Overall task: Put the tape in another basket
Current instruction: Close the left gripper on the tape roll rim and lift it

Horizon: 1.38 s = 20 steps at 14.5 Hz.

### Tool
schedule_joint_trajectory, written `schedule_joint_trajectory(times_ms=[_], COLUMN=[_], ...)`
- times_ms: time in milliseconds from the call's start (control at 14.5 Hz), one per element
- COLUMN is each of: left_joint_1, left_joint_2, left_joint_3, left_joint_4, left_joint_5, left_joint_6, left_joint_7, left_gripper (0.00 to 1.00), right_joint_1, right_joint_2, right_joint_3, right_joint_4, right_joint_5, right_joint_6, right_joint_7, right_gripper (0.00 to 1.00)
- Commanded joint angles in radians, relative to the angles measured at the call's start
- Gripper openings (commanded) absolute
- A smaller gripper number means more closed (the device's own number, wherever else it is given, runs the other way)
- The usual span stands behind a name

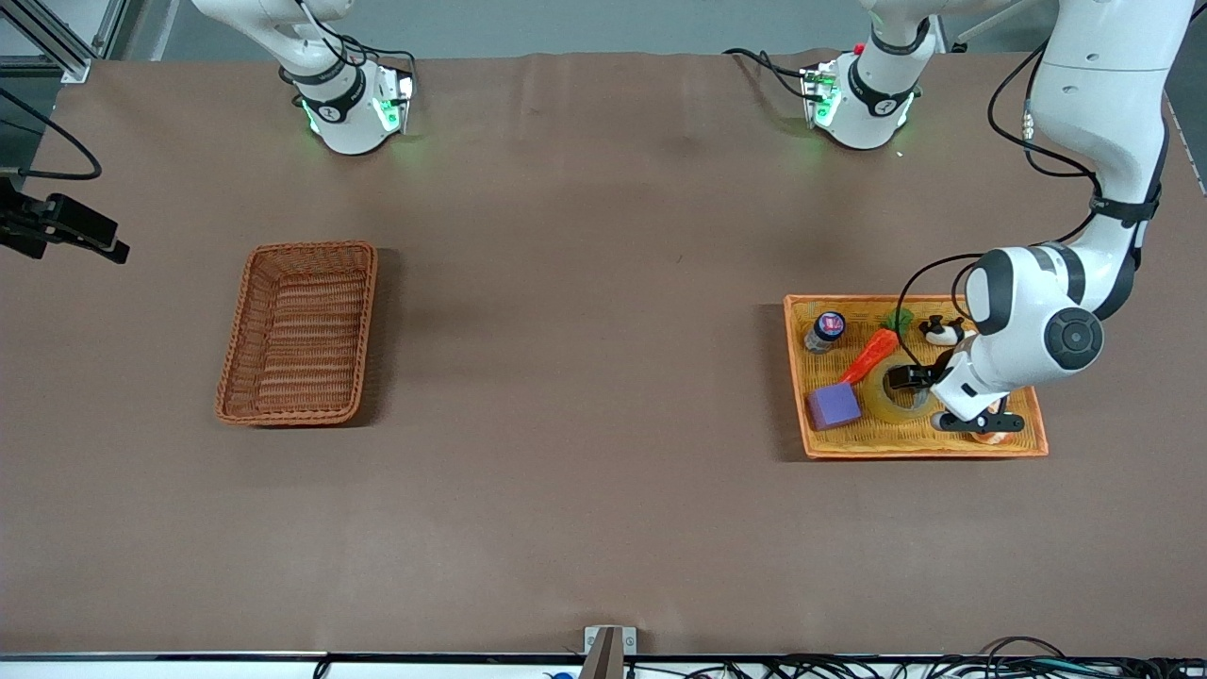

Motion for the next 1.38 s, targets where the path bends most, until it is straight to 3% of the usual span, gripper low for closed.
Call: schedule_joint_trajectory(times_ms=[0, 138, 207, 276, 345, 759, 897, 1034, 1310], left_joint_1=[0.005, 0.003, 0.005, 0.006, 0.009, 0.008, 0.002, -0.006, -0.168], left_joint_2=[0.007, 0.006, 0.006, 0.001, -0.005, -0.147, -0.167, -0.157, -0.111], left_joint_3=[0.002, 0.002, 0.002, 0.002, 0.002, 0.002, -0.021, -0.098, -0.141], left_joint_4=[0.014, 0.015, 0.018, 0.021, 0.023, 0.061, 0.144, 0.217, 0.253], left_joint_5=[0.022, 0.021, 0.021, 0.021, 0.021, 0.019, 0.019, 0.021, 0.021], left_joint_6=[0.006, 0.005, 0.005, 0.005, 0.002, -0.033, -0.156, -0.277, -0.282], left_joint_7=[0.004, 0.007, -0.003, -0.003, 0.003, -0.002, -0.029, -0.116, -0.16], left_gripper=[0.72, 0.43, 0.21, 0.06, 0.0, 0.02, 0.02, 0.01, 0.0], right_joint_1=[-0.002, -0.002, -0.002, -0.002, -0.002, -0.002, -0.004, -0.002, -0.004], right_joint_2=[-0.012, -0.012, -0.014, -0.012, -0.012, -0.012, -0.012, -0.014, -0.012], right_joint_3=[-0.002, -0.002, -0.002, -0.002, -0.002, -0.002, -0.002, -0.002, -0.002], right_joint_4=[-0.012, -0.012, -0.012, -0.012, -0.012, -0.012, -0.014, -0.014, -0.014], right_joint_5=[0.016, 0.016, 0.016, 0.016, 0.016, 0.016, 0.016, 0.016, 0.016], right_joint_6=[0.002, -0.001, -0.001, 0.0, 0.0, -0.004, -0.004, -0.007, -0.014], right_joint_7=[-0.01, -0.011, -0.01, -0.01, -0.011, -0.01, -0.01, -0.01, -0.01], right_gripper=[1.0, 1.0, 1.0, 1.0, 1.0, 1.0, 1.0, 1.0, 1.0])
